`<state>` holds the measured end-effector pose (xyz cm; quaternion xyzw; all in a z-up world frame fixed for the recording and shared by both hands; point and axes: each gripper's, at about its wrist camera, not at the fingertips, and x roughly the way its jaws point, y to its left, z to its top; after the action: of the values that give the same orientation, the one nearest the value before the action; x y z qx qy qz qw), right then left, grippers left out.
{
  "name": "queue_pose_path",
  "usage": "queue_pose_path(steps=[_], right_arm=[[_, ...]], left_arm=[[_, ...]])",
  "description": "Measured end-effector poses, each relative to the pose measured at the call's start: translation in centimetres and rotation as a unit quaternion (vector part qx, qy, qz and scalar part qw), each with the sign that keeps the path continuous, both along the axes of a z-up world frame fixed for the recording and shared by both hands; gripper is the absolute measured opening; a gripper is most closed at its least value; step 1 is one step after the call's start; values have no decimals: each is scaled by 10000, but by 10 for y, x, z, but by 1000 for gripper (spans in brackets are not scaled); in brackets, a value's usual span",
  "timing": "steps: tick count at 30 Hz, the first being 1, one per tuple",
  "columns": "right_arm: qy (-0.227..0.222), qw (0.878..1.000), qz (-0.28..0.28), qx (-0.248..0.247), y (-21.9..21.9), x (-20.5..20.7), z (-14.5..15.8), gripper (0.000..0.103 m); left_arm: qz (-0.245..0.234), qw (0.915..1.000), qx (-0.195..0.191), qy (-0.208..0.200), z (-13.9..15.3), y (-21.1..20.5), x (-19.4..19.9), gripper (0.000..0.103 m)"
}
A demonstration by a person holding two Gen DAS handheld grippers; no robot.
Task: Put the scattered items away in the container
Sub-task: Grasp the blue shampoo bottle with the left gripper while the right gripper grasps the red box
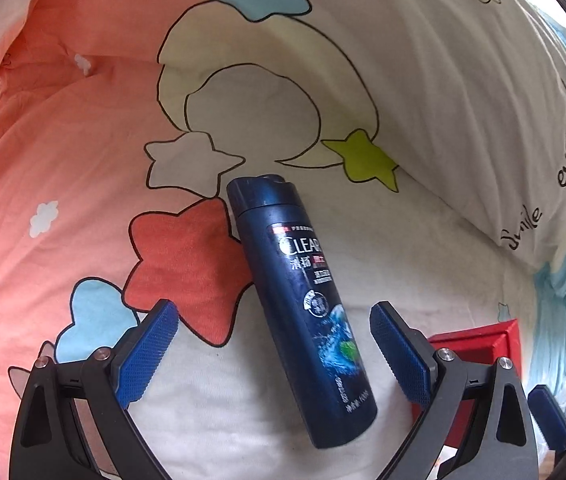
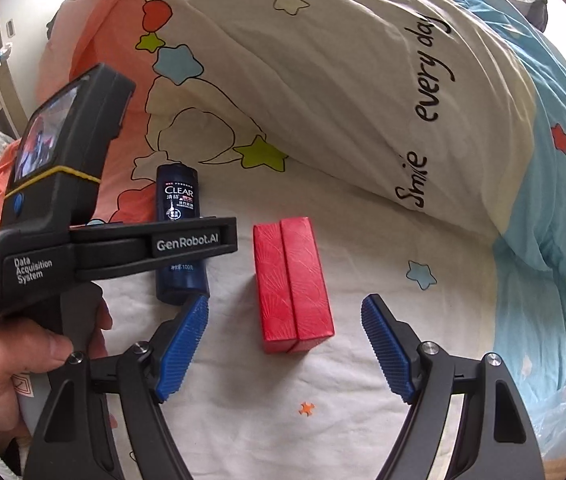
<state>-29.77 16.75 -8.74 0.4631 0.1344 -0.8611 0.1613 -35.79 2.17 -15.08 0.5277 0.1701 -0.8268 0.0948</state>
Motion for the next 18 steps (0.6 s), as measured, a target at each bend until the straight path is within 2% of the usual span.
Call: queue_pose_path(steps=[4, 8, 9, 10, 11, 12, 13, 14, 16, 18], right_arm=[[-91, 9999, 30, 34, -3, -3, -8, 76], [-132, 9999, 14, -40, -3, -3, -9, 75], [-150, 9999, 12, -62, -3, -3, -9, 74], [-173, 9998, 5, -83, -3, -4, -9, 67], [-219, 9997, -2, -107, -3, -3, -10, 56], [-293, 9995, -13, -140, -3, -4, -10, 50], [-334, 9993, -24, -166, -2, -4, -11, 38], [-351, 9992, -33, -170, -2, -4, -11, 35], [-397, 9990, -43, -197, -1, -5, -11, 34], [-393, 9987, -77, -310, 1, -2, -7, 33]], left_arm=[[3, 9999, 48, 139, 0, -2, 4, 99], [-87, 9998, -75, 133, 0, 0, 6, 96], [-89, 9998, -98, 118, 0, 0, 7, 92], [-109, 9998, -113, 119, 1, 0, 7, 87], [-172, 9997, -129, 113, 3, 1, 7, 84], [-247, 9995, -147, 122, 5, 3, 8, 69], [-325, 9993, -163, 123, 7, 5, 8, 47], [-453, 9987, -237, 80, 9, 9, 8, 41], [-611, 9974, -388, 31, 9, 15, 9, 37], [-619, 9975, -327, 0, 10, 16, 12, 37]])
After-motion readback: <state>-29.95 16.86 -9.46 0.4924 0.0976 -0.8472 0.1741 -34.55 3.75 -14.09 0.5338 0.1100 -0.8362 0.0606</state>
